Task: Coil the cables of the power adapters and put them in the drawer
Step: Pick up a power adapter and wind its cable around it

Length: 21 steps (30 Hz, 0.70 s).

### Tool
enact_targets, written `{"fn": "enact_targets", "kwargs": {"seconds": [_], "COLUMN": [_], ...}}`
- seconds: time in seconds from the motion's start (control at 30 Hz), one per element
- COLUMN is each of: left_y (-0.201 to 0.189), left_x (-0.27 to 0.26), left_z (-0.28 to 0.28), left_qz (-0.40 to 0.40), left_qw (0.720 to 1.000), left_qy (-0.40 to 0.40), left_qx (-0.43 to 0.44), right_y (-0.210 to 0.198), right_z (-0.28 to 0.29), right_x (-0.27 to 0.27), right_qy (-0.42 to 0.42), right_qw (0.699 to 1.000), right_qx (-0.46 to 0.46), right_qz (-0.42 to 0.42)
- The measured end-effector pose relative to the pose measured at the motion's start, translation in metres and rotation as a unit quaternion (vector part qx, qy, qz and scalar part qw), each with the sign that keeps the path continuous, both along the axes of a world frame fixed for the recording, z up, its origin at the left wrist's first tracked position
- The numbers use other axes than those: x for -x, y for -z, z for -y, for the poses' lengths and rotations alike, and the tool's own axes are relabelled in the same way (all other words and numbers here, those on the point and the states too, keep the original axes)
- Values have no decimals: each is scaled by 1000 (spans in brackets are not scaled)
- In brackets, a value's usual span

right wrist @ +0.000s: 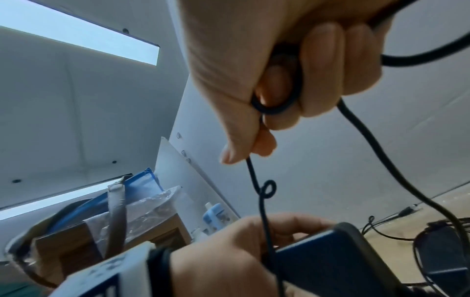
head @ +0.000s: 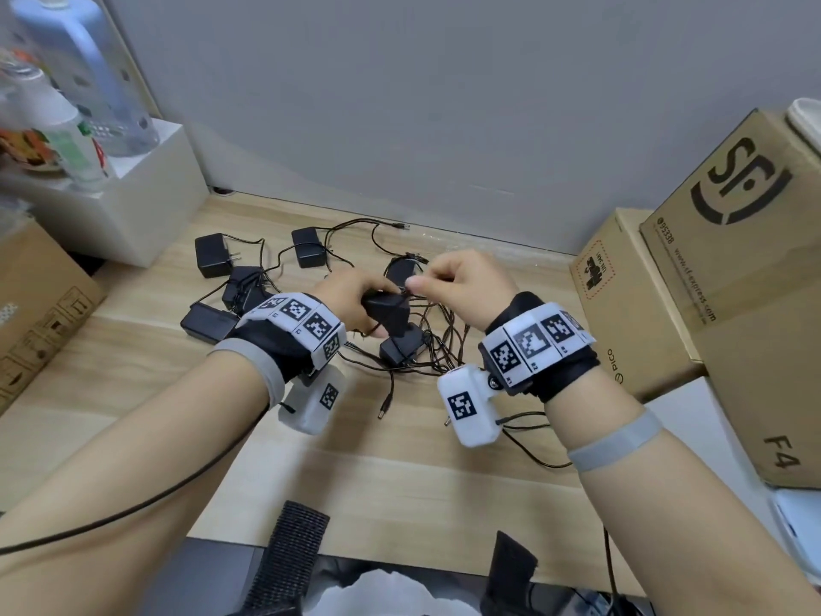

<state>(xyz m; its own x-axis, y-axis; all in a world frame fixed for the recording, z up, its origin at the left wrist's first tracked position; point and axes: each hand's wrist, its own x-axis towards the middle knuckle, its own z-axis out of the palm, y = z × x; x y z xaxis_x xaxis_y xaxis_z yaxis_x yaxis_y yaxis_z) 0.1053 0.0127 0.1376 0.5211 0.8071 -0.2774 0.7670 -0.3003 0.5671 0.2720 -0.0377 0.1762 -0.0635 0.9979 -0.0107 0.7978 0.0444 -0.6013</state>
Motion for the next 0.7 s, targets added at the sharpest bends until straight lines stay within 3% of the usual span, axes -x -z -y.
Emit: {"fn": "enact_targets", "kwargs": {"seconds": [0.1,0.2,0.33,0.5,0.6,0.7], "left_y": [1,0,-14,-21,-21,-24], "left_x": [-4,-4,-1,-8,-19,-26], "left_z": [1,2,3,2,3,1], "left_qz": [49,68,234,407,477,477], "left_qw": [995,992,961,897,842,835], "left_qy": [42,56,26,-40,-137,-181], "left_qx": [78,87,147,166,210,204], "right_y": [4,5,21,33,35,38], "right_z": [-4,-6,-4,1,3,5], "right_x": [-9,-25,-36,-21,-8,2], "right_qy": [69,136,168,114,44,4], "right_qw": [997,989,984,990,992,991], "right_qx": [-32,-47,-31,39,115,128], "right_qz": [-17,-35,-58,-78,-18,26]}}
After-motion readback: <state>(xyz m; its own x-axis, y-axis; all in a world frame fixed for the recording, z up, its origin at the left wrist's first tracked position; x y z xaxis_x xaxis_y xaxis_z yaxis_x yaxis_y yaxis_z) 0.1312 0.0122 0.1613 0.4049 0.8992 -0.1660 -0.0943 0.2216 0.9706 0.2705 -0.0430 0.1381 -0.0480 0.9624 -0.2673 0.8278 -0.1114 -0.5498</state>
